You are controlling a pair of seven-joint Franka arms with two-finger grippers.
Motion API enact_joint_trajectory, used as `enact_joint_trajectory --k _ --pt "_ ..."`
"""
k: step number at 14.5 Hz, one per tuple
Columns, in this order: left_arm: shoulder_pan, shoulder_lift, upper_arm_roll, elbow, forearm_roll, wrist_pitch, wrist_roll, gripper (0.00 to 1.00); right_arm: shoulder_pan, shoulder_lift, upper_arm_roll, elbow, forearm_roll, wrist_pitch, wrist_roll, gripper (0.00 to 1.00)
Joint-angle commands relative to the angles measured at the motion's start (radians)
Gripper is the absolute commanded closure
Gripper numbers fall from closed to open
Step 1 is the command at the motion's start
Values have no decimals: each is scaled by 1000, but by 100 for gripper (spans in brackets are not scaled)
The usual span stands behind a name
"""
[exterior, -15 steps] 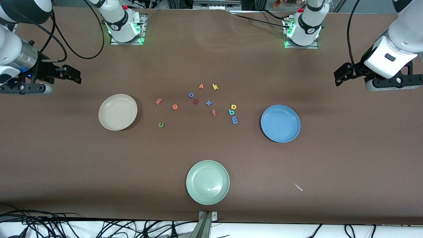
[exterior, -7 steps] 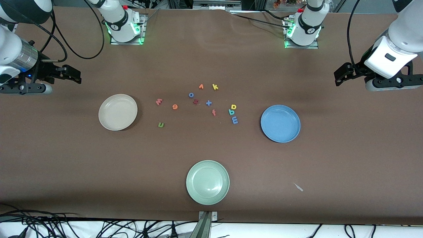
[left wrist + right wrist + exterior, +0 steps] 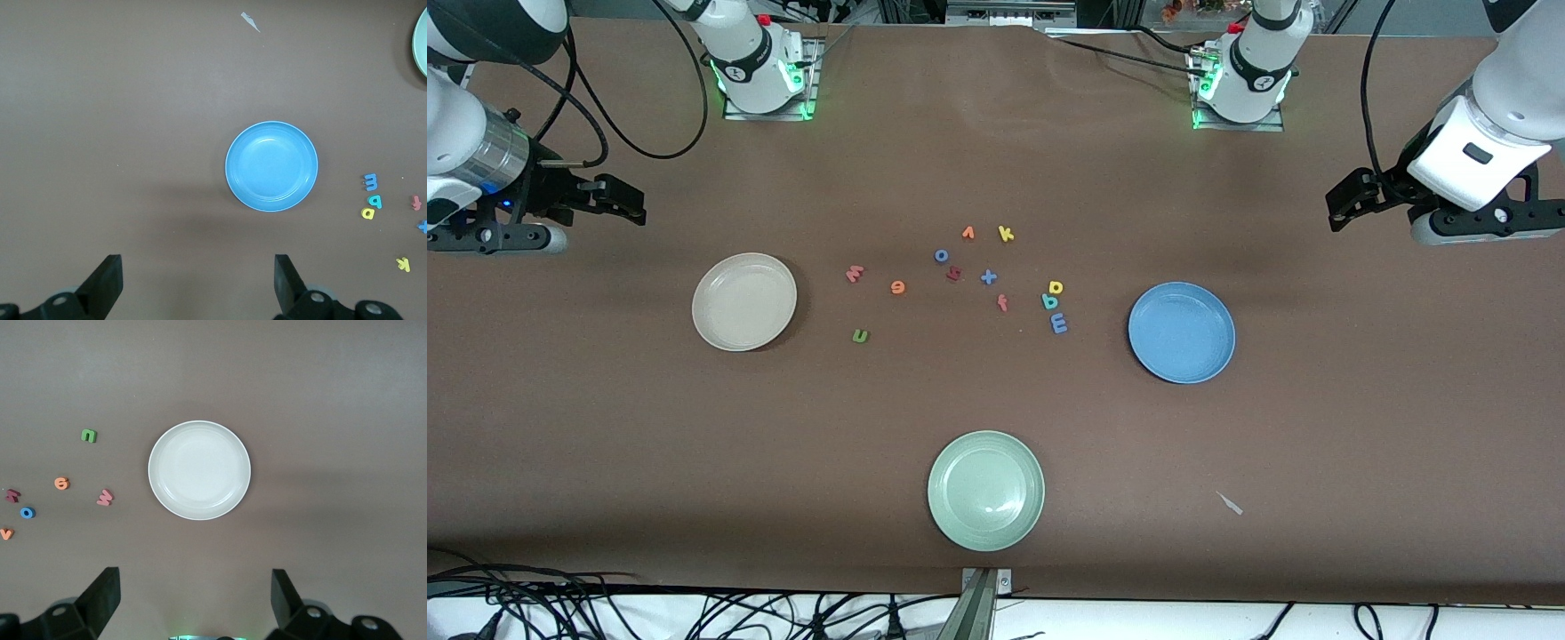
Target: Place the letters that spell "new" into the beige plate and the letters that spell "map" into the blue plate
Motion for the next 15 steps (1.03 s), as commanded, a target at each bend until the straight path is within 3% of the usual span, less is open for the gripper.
enact_joint_trajectory --k 1,15 --pt "3 5 -1 22 23 -15 19 0 0 -8 2 -7 3 -2 5 0" --pt "15 11 -1 25 25 -15 19 0 0 -8 2 -7 3 -3 5 0"
